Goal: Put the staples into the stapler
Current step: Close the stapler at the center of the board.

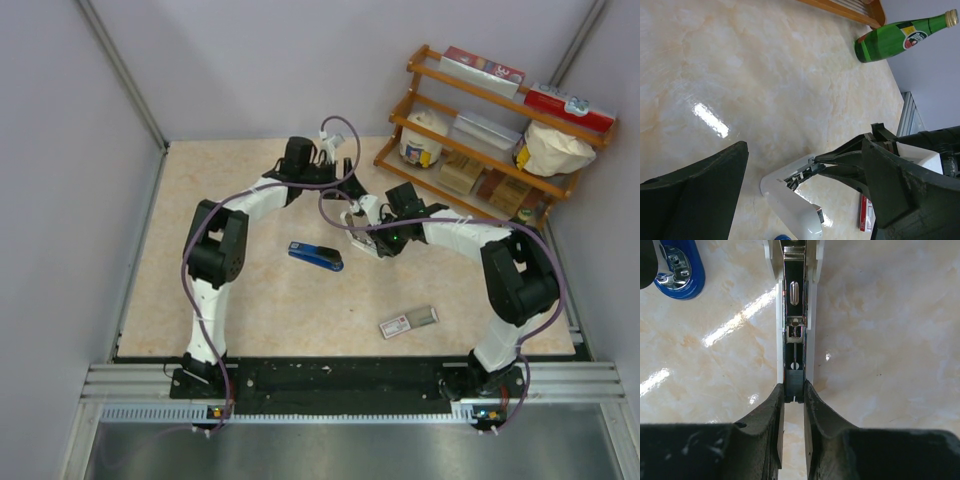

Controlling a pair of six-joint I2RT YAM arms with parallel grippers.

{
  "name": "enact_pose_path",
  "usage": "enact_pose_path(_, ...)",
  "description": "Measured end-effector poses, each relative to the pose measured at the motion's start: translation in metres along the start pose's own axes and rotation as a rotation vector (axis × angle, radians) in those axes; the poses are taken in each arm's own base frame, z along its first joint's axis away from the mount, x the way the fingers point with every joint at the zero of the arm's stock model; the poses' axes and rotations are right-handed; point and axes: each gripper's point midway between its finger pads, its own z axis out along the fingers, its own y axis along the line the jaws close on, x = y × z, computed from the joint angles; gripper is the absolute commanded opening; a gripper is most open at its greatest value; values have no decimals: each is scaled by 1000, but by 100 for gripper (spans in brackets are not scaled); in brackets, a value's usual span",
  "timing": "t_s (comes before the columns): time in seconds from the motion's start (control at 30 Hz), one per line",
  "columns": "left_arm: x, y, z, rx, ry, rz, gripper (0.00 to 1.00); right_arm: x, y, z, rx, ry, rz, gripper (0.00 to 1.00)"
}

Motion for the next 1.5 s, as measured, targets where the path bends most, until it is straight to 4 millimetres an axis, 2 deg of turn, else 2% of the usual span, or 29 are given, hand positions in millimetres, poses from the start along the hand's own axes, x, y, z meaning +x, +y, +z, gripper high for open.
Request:
enact_pose_path(0.3, 22, 3, -14, -116, -19, -95, 99, 0, 1, 0, -3, -2, 0, 10)
enact_pose_path(1.0, 14, -6, -26, -282, -119, -206, 99, -1, 0, 0, -10, -10, 18, 6)
enact_pose_path(1.17, 15, -5, -31, -307, -125, -183, 99, 0, 0, 0, -13, -10, 17, 6)
enact_pose_path(1.3, 7, -1, -49, -345, -140, -128, 99, 0, 0, 1, -14, -9, 18, 6)
enact_pose_path(1.5, -28, 28, -105, -530, -245, -13, 99, 0, 0, 3, -15, -10, 18, 6)
